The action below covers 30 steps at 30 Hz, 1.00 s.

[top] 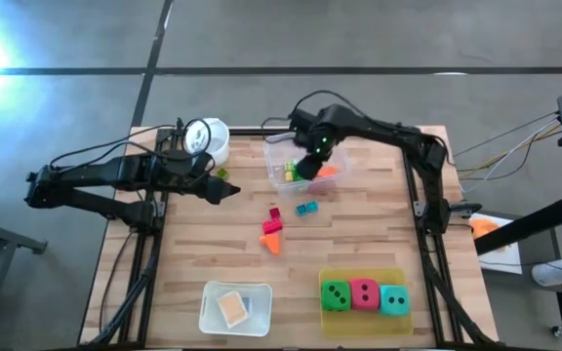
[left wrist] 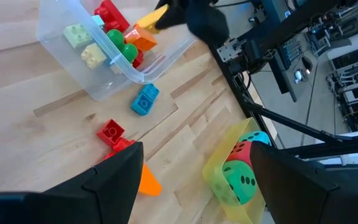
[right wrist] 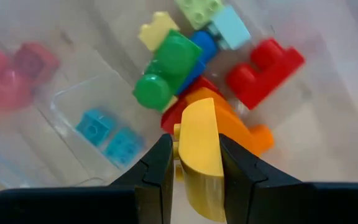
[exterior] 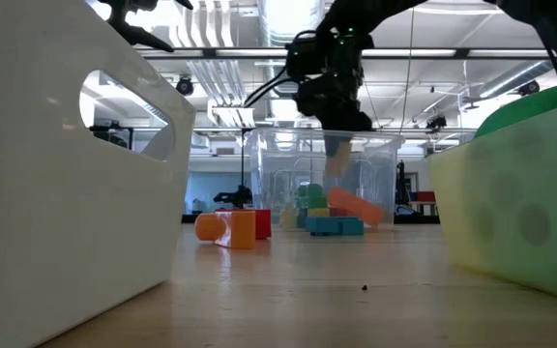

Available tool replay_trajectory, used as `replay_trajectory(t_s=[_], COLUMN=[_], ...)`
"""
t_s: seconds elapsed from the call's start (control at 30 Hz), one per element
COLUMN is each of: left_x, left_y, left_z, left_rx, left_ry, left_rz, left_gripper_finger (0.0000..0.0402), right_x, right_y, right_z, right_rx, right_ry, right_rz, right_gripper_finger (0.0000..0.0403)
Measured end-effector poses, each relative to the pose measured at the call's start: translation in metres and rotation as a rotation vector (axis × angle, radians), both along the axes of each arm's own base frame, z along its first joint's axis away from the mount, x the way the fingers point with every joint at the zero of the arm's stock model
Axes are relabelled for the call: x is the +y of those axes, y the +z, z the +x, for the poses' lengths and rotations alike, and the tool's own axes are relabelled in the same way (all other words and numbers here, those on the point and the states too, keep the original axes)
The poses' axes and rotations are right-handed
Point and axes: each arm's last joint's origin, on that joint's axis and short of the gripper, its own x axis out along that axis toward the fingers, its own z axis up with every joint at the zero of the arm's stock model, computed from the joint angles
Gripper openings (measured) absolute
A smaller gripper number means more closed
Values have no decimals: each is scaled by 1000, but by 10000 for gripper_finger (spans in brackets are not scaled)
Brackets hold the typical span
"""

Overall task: Pick & Place Toys
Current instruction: Put the yellow game piece into the transparent bin

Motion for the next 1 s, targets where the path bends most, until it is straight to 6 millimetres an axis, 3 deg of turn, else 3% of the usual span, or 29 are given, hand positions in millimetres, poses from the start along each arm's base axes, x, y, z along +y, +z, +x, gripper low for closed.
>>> replay_trajectory(t_s=[0.23, 0.4, 0.63, 1.0], left_x=[0, 0, 0, 0], left_y=[0, 0, 0, 0], left_z=[0, 0, 0, 0], left_rx=[1, 1, 0, 0], left_ry=[0, 0, 0, -1], left_rz=[0, 0, 0, 0], left_gripper_finger=[297, 297, 297, 297], right_x=[8, 6, 4, -2], right_y=[-5, -6, -26, -40], right_z=[10, 9, 17, 30], right_rx=[-20, -41, 8, -50], right_ry=[192, 101, -138, -331], right_rz=[-49, -5, 63, 67], right_gripper_finger=[80, 80, 80, 80])
